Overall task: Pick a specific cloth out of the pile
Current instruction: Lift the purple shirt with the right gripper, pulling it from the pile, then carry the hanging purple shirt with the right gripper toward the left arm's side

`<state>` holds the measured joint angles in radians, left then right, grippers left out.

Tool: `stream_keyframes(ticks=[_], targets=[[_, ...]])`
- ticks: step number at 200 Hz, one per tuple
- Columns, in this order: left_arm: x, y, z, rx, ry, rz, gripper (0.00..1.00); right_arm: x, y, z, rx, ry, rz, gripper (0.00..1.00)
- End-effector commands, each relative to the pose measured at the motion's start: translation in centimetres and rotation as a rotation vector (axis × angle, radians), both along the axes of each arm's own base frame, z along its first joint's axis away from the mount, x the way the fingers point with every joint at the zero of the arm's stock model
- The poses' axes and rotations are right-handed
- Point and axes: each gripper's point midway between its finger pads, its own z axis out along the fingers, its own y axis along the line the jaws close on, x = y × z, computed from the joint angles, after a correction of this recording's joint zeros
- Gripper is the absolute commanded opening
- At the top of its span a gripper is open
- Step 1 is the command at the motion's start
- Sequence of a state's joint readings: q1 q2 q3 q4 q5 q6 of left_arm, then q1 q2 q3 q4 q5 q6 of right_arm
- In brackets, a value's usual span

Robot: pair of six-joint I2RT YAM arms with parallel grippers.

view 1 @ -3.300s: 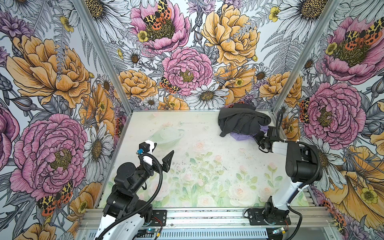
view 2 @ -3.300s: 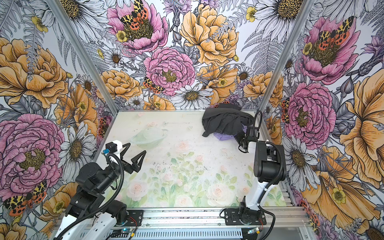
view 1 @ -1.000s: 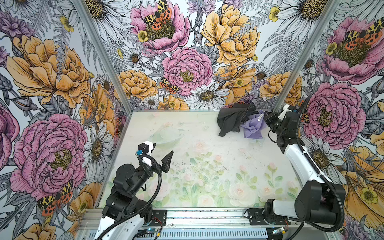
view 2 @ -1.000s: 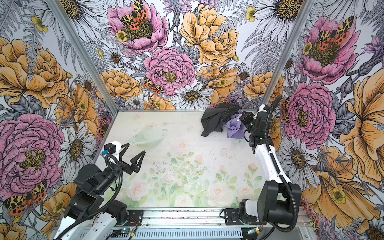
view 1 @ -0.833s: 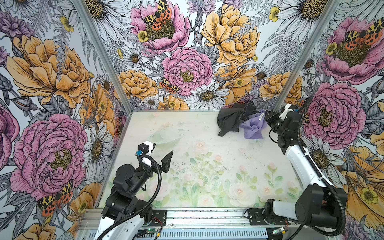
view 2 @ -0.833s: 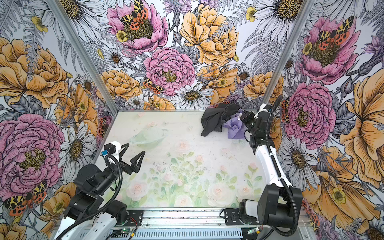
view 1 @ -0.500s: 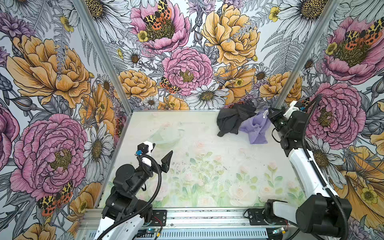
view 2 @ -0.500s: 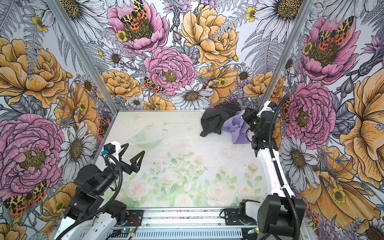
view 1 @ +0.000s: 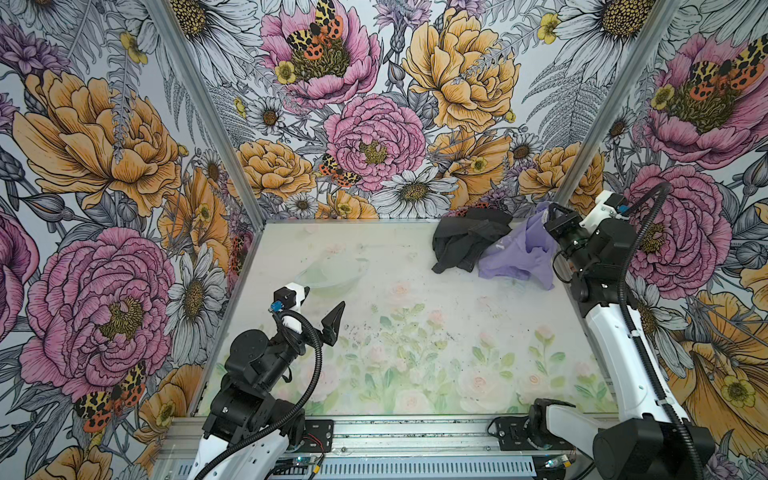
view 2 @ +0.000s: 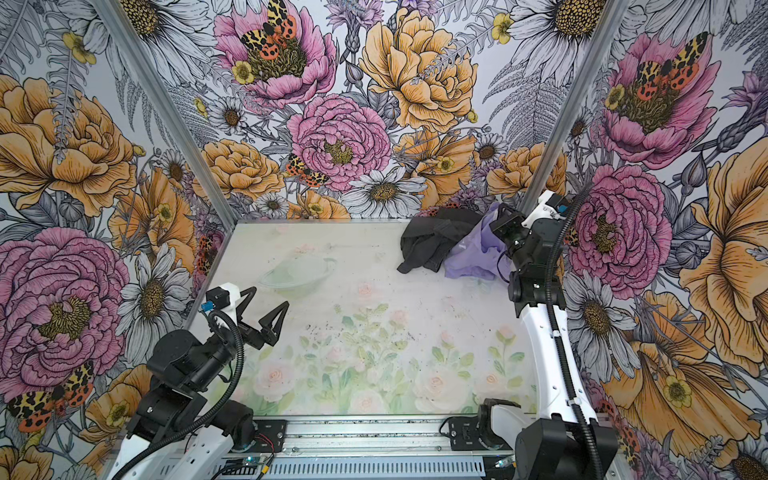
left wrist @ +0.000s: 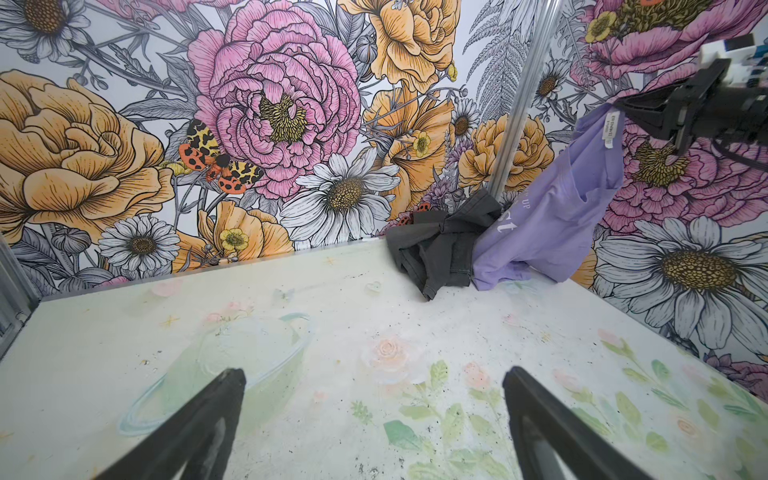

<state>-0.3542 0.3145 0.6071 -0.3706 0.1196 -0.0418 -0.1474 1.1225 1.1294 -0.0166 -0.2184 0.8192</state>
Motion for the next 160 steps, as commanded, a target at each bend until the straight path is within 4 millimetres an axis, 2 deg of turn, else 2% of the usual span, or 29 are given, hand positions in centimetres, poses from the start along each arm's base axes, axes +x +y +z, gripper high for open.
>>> stream_keyframes(ticks=[1,65,102,160], targets=[[-0.1,0.3,-0.2,0.015,-0.006,0.014,0.99,-2.2,0.4,5.8,-0.055,-0.145,-0.01,0.0],[-0.1,0.3,-0.2,0.017,-0.008,0.015,0.99,-2.9,1.4,7.3,-0.078,-0.173,-0.002,0.0],[-0.2,0.2,-0.2,0.017,-0.009,0.011,0.99,-2.9,2.8,8.0,-0.104,-0.187,0.024,0.0],[-0.2,0.2,-0.2,0.021,-0.008,0.01,0.99,-3.8,5.6,10.2,-0.136,-0.236,0.07,0.0]])
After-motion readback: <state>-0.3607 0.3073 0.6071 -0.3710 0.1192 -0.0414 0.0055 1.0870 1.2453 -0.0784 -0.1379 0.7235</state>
